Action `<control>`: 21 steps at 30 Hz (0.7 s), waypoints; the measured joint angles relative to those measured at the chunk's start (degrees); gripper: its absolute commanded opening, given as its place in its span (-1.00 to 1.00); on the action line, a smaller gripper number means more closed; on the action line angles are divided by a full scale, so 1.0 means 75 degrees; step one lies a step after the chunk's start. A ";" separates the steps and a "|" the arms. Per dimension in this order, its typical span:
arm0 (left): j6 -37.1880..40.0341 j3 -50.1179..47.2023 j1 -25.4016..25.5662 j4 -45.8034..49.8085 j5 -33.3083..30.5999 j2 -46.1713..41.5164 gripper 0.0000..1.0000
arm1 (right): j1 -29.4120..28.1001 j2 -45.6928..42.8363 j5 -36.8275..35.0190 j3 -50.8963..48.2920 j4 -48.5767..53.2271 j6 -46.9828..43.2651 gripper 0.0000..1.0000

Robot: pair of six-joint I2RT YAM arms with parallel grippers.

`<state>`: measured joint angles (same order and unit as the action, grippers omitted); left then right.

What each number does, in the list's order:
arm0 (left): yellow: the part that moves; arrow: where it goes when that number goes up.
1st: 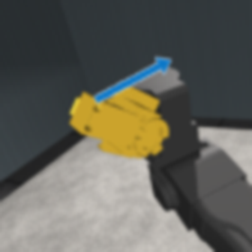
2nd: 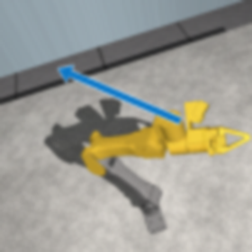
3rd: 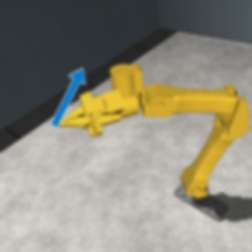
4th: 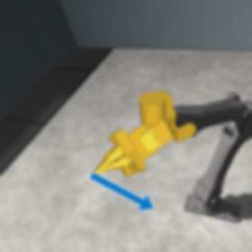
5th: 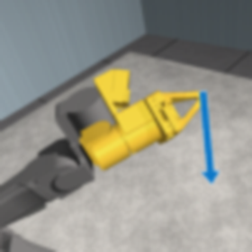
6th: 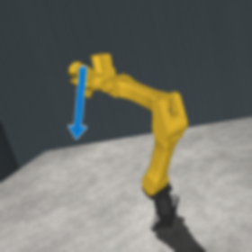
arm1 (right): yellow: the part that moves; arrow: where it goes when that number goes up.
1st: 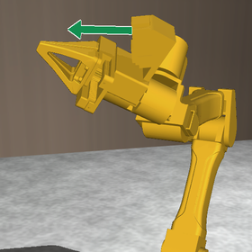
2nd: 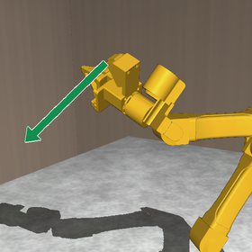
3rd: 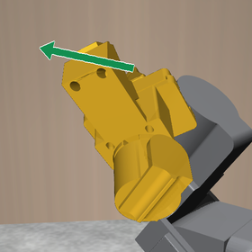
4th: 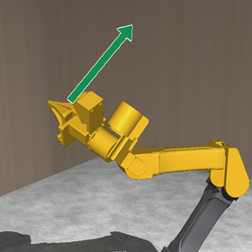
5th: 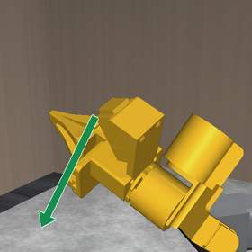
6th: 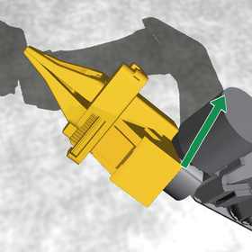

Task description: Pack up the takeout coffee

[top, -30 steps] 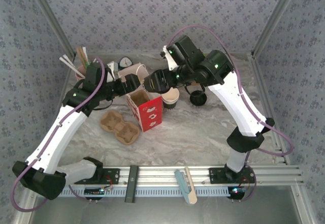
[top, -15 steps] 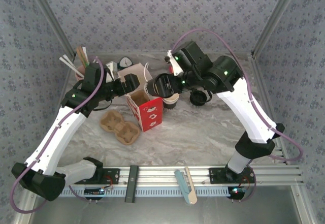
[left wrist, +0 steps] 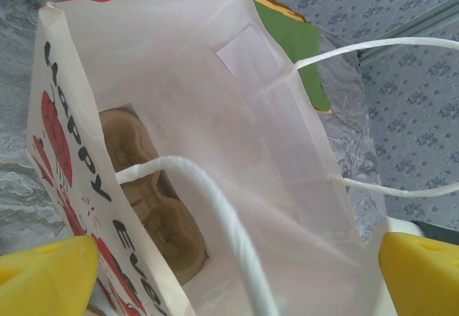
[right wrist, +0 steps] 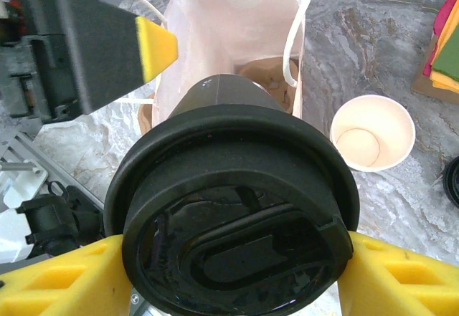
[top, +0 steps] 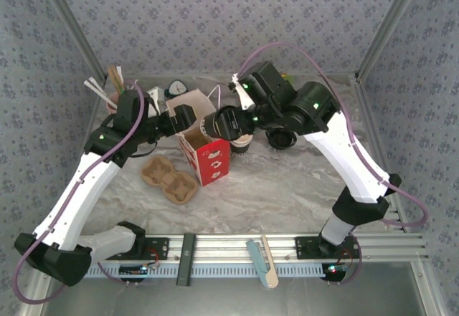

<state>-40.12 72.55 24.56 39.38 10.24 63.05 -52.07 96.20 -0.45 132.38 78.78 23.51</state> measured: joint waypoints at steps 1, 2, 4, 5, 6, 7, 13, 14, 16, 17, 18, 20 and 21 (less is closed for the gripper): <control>0.0003 0.0000 0.0000 0.0035 -0.0044 -0.0055 0.99 | 0.0003 0.0079 -0.0009 0.0012 -0.0009 0.0000 0.35; 0.0003 0.0003 -0.0003 0.0079 -0.0073 -0.0117 1.00 | 0.0003 0.0192 -0.0029 0.0026 -0.0029 0.0000 0.35; 0.0006 0.0003 0.0000 0.0166 -0.0117 -0.0251 1.00 | 0.0003 0.0402 -0.0055 0.0041 -0.0070 -0.0003 0.36; 0.0009 0.0003 0.0000 0.0204 -0.0146 -0.0326 0.99 | 0.0000 0.0522 -0.0082 0.0055 -0.0087 -0.0003 0.35; 0.0012 0.0003 0.0000 0.0242 -0.0178 -0.0402 1.00 | 0.0000 0.0644 -0.0102 0.0099 -0.0096 -0.0006 0.36; 0.0029 0.0003 0.0000 0.0297 -0.0230 -0.0469 0.99 | -0.0003 0.0743 -0.0117 0.0149 -0.0108 -0.0006 0.35; 0.0090 0.0003 0.0000 0.0600 -0.0455 -0.0822 1.00 | -0.0064 0.1317 -0.0239 0.0603 -0.0172 -0.0087 0.36; 0.0093 0.0003 -0.0003 0.0629 -0.0481 -0.0860 0.99 | -0.0067 0.1405 -0.0254 0.0699 -0.0169 -0.0093 0.35; 0.0093 0.0003 -0.0003 0.0705 -0.0539 -0.0930 1.00 | -0.0079 0.1556 -0.0259 0.0848 -0.0181 -0.0122 0.35; 0.0096 0.0003 -0.0003 0.0764 -0.0574 -0.0959 1.00 | -0.0079 0.1635 -0.0259 0.0921 -0.0181 -0.0137 0.35; 0.0093 0.0003 -0.0009 0.0813 -0.0615 -0.0994 1.00 | -0.0079 0.1711 -0.0262 0.0997 -0.0181 -0.0149 0.36; 0.0087 0.0003 -0.0026 0.0906 -0.0758 -0.1043 1.00 | -0.0079 0.1897 -0.0259 0.1160 -0.0175 -0.0178 0.35; 0.0085 0.0003 -0.0073 0.0991 -0.0842 -0.1070 1.00 | -0.0079 0.2005 -0.0259 0.1236 -0.0169 -0.0192 0.35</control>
<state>-39.48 72.58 24.01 46.81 3.92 55.02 -52.66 111.24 -2.39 141.64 77.52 22.06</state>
